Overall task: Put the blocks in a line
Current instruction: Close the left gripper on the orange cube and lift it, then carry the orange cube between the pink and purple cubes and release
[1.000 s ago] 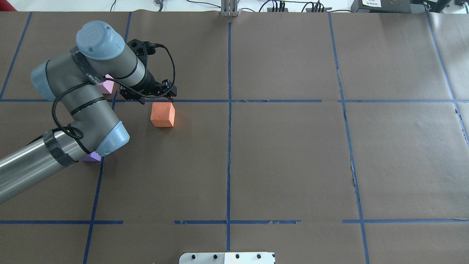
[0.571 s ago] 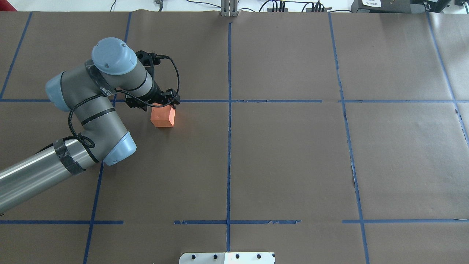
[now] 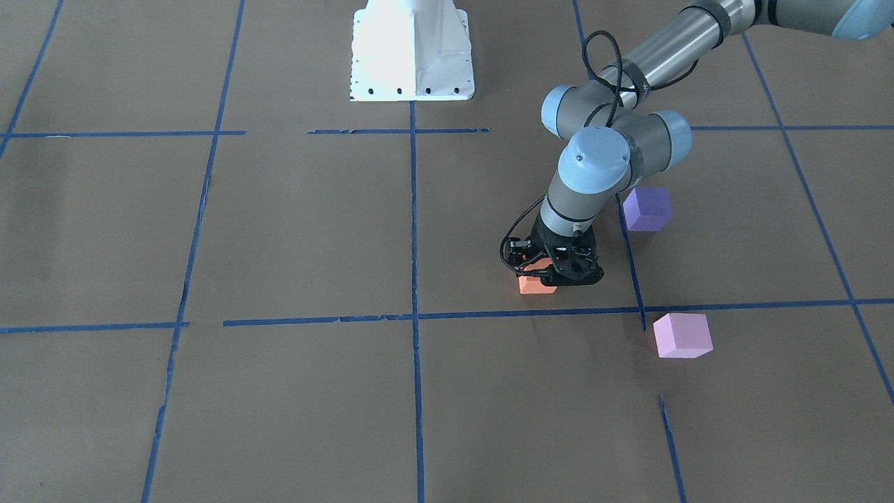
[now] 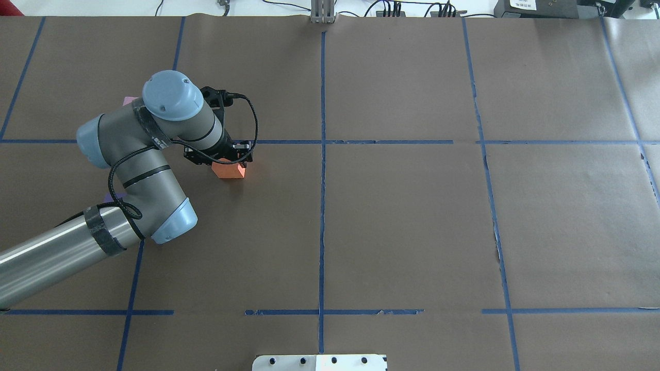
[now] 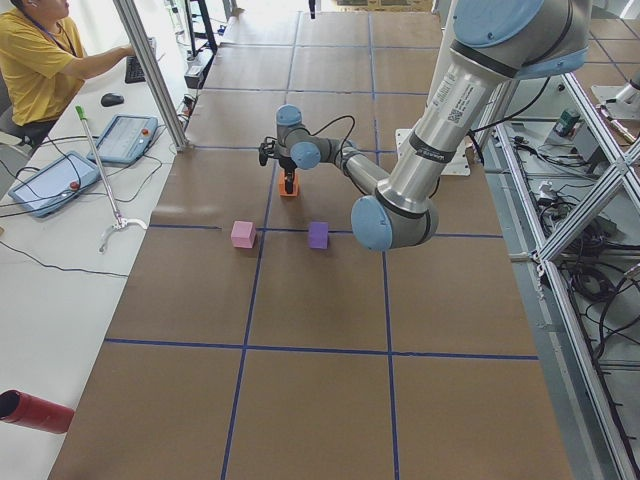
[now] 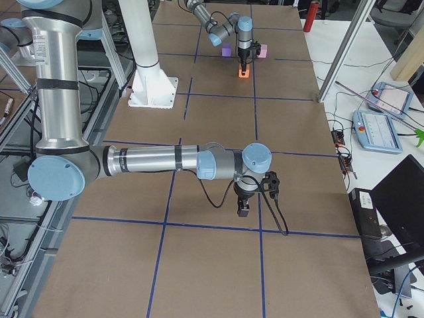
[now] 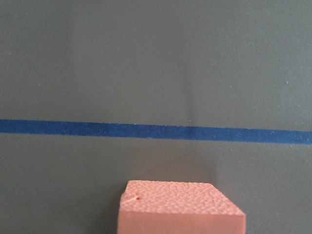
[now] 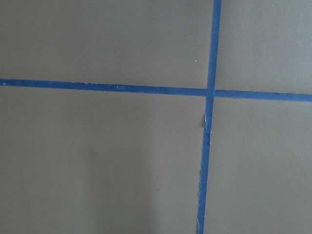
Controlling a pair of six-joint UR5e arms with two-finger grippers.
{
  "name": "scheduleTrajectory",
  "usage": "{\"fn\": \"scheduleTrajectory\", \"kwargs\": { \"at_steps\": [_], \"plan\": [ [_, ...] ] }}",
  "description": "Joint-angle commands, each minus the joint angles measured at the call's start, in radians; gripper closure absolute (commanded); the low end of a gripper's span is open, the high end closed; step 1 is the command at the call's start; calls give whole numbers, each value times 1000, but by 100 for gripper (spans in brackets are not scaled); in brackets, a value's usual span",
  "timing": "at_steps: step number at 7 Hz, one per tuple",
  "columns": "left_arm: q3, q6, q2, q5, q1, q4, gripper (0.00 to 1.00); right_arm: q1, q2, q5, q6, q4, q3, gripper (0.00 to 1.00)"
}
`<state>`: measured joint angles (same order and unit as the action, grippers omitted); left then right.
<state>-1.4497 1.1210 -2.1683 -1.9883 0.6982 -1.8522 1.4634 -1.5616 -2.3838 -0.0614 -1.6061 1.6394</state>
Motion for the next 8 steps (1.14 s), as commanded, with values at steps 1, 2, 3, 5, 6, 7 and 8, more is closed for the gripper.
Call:
{"fn": "scheduleTrajectory", "kwargs": {
  "at_steps": [1,2,3,5,6,7,8],
  "plan": [
    [-14,-54,30,-74,87,8,80,0,0,0,0,0,-1,0],
    [-59,-167,120,-140,143,10,80,0,0,0,0,0,-1,0],
    [-76,-285,199,-147,196,13,79,0,0,0,0,0,0,0],
    [-71,-381,280,-161,218,2,72,0,0,0,0,0,-1,0],
    [-69,-382,286,-222,215,1,72,0,0,0,0,0,-1,0],
    [-70,-368,283,-243,208,1,72,0,0,0,0,0,-1,0],
    [-66,-347,280,-244,205,1,66,0,0,0,0,0,-1,0]
  ]
}}
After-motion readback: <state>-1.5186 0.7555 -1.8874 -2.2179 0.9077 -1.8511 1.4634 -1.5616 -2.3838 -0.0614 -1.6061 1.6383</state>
